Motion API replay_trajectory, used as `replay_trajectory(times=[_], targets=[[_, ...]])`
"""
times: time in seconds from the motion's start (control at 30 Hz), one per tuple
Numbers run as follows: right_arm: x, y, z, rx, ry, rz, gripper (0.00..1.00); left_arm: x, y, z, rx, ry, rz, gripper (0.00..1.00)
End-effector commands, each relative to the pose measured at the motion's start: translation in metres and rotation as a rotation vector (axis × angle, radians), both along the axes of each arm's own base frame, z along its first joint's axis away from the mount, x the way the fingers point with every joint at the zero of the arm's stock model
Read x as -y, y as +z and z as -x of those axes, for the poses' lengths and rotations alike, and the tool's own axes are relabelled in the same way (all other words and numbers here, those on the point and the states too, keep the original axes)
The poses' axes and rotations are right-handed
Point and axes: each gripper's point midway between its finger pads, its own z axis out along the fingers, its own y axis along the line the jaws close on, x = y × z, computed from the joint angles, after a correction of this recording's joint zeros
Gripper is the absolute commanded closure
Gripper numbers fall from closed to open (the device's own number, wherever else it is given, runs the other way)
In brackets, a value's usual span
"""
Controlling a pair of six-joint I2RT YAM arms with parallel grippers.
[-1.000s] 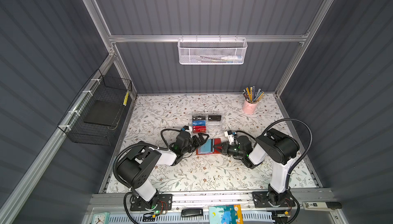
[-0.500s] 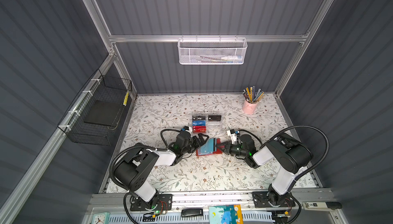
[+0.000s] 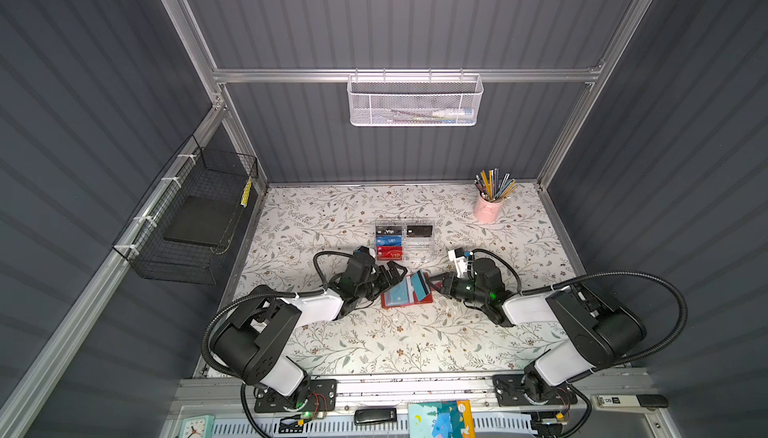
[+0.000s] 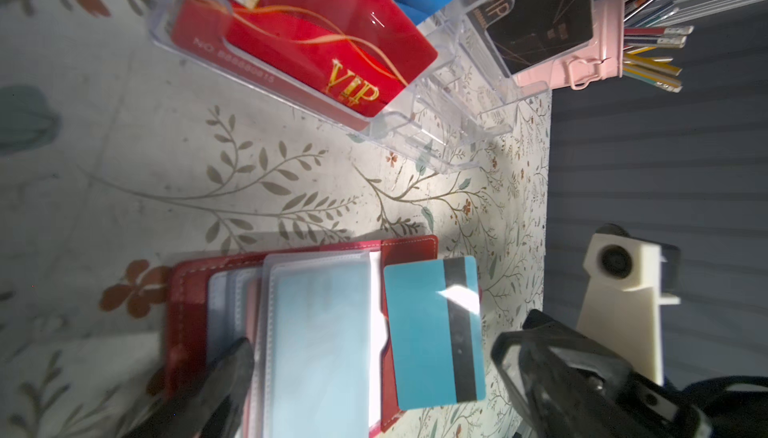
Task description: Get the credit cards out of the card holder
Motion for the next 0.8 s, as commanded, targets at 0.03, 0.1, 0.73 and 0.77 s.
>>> replay_trajectory(times=[0.03,0.1,0.73,0.77], targets=[[0.003,0.006,-0.009,0.019,-0.023,0.052,1.0,-0.008,-0.007,0.009,-0.046,-0.023,-0.101,0.0],[0.003,0.004,-0.011,0.007,-0.022,0.068,1.0,-0.007,-0.001,0.007,-0.036,-0.027,-0.102,0.0],[0.019,-0.029,0.016,-0.063,-0.007,0.147,0.63,0.04,0.05,-0.003,0.019,-0.11,0.044,0.0],[0.019,-0.031,0.018,-0.068,-0.005,0.145,0.64,0.047,0.049,-0.003,0.022,-0.12,0.045,0.0]])
